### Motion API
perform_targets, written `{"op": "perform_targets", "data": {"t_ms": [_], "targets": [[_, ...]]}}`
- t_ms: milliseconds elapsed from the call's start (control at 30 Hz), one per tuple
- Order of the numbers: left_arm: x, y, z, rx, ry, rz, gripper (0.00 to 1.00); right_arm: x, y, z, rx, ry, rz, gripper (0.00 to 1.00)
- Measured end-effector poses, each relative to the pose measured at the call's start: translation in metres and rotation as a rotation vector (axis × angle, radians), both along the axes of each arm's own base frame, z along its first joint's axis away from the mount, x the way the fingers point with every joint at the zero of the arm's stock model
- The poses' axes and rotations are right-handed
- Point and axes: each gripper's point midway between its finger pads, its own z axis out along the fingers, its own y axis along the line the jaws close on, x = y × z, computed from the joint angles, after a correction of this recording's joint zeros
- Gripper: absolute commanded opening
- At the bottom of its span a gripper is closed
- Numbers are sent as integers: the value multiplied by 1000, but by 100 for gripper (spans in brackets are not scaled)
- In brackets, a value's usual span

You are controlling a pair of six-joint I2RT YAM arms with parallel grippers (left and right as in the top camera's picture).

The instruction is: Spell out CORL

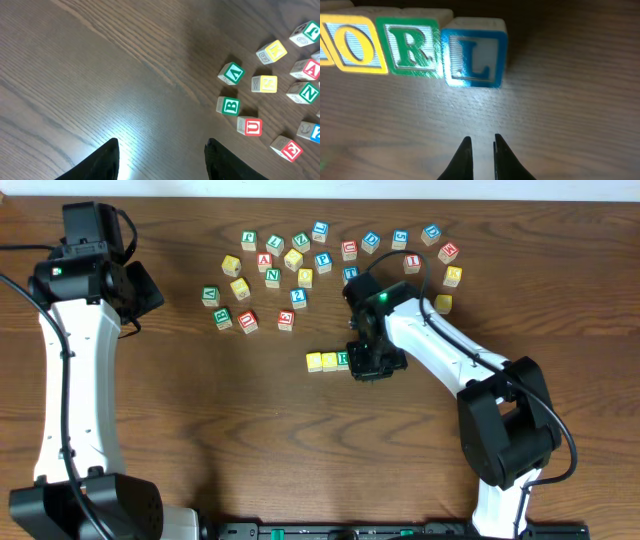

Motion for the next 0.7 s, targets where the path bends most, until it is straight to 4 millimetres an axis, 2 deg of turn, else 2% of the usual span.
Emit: {"op": "perform_targets", "data": {"t_ms": [267, 700], "targets": [[1, 0, -4, -2, 11, 0, 54, 3, 3, -14, 16, -29, -4, 11], [1, 0, -4, -2, 10, 0, 54, 20, 9, -14, 39, -102, -5, 12]]}}
